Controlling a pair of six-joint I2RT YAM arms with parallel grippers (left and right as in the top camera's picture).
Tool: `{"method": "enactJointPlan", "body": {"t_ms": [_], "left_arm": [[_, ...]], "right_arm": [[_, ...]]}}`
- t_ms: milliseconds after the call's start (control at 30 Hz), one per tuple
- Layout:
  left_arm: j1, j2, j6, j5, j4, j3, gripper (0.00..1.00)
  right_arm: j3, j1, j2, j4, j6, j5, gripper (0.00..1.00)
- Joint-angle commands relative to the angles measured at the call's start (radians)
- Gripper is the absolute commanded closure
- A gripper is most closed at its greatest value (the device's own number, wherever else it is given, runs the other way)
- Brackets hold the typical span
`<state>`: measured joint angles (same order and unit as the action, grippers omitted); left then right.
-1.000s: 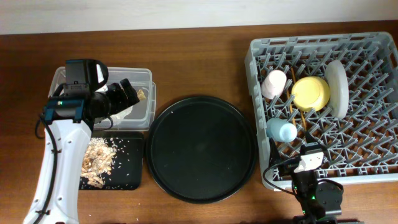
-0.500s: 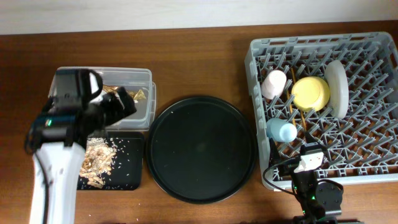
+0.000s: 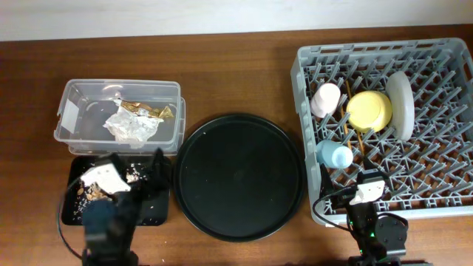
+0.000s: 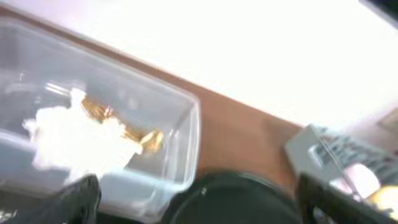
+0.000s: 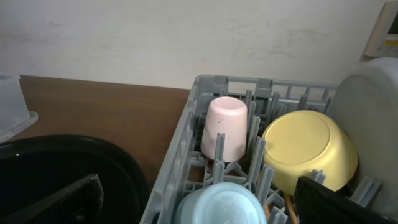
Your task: Sort waste into correct bins and load items into the dishwasher rack
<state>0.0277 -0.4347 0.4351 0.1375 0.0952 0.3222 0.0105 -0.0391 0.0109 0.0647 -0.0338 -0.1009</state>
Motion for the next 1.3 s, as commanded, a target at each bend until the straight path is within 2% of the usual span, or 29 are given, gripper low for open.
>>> {"method": "enactJointPlan", "body": {"t_ms": [0,167,267,300,433,533,567,1267], "left_arm": [[-0.002,0.111,-0.002,-0.004,-0.232,-0.164,0.01],[0.0,0.219,-0.003,-0.01,-0.267,-0.313,0.01],[0.001,0.298,-0.023,-0.119,-0.088,-0.313,0.01],[0.0,0.329,-0.06,-0.158,-0.025,-0.313,0.01],[-0.002,0.421,-0.417,-0.153,-0.011,-0.313,0.01],[-0.038,0.43,-0.59,-0.153,-0.01,-0.313,0.01],[-0.053,0.43,-0.61,-0.153,-0.01,-0.313,0.01],[-0.058,0.43,-0.609,-0.145,-0.011,-0.313,0.01]], "right_arm": [[-0.005,-0.005,-0.007,0.006,0.006,0.008,0.02],[-0.005,-0.005,-0.007,0.006,0.006,0.008,0.02],[-0.005,-0.005,-0.007,0.006,0.006,0.008,0.01],[-0.005,-0.005,-0.007,0.006,0.006,0.008,0.01],[-0.005,-0.005,-0.007,0.006,0.006,0.008,0.01],[-0.005,-0.005,-0.007,0.006,0.006,0.008,0.01],[-0.005,-0.005,-0.007,0.006,0.006,0.008,0.01],[-0.005,-0.005,-0.007,0.006,0.006,0.008,0.01]]}}
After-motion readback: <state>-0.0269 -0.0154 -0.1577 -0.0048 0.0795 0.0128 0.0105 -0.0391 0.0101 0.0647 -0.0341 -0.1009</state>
